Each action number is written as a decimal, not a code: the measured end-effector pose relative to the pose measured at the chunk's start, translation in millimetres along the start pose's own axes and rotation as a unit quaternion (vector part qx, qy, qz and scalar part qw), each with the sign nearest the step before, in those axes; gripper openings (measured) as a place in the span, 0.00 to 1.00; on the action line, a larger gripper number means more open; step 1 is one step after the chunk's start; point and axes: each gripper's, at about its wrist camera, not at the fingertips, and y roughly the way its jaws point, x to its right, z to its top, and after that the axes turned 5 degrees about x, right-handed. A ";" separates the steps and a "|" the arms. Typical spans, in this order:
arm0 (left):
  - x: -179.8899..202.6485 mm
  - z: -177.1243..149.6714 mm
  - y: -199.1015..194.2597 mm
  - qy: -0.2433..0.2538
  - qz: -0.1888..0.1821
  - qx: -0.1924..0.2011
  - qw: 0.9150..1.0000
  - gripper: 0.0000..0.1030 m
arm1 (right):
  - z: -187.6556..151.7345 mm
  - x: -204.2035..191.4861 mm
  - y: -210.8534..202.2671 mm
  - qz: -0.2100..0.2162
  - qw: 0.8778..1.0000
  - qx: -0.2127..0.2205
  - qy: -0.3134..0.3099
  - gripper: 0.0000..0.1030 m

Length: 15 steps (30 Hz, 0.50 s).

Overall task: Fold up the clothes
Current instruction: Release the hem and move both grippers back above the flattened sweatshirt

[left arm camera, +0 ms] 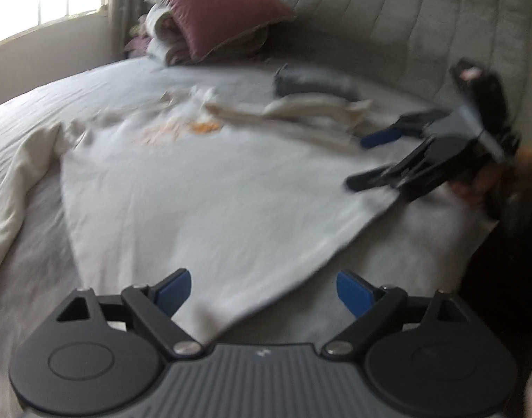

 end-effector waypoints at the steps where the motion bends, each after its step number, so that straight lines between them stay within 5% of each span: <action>1: -1.0 6.4 -0.2 -0.002 -0.001 0.011 1.000 0.89 | 4.5 -1.2 -0.1 -0.001 1.000 0.006 0.000 0.94; 4: -5.0 24.7 1.0 -0.009 0.000 0.042 0.999 0.93 | 17.8 -4.6 -0.2 -0.006 1.000 0.025 -0.001 0.95; 9: -30.3 39.0 39.3 -0.068 0.099 0.046 0.992 0.95 | 39.8 -5.9 32.8 -0.039 0.997 0.047 0.042 0.97; 15: -62.8 48.0 83.1 -0.137 0.192 0.042 0.971 0.97 | 49.6 -10.3 78.1 -0.044 0.997 0.029 0.060 0.99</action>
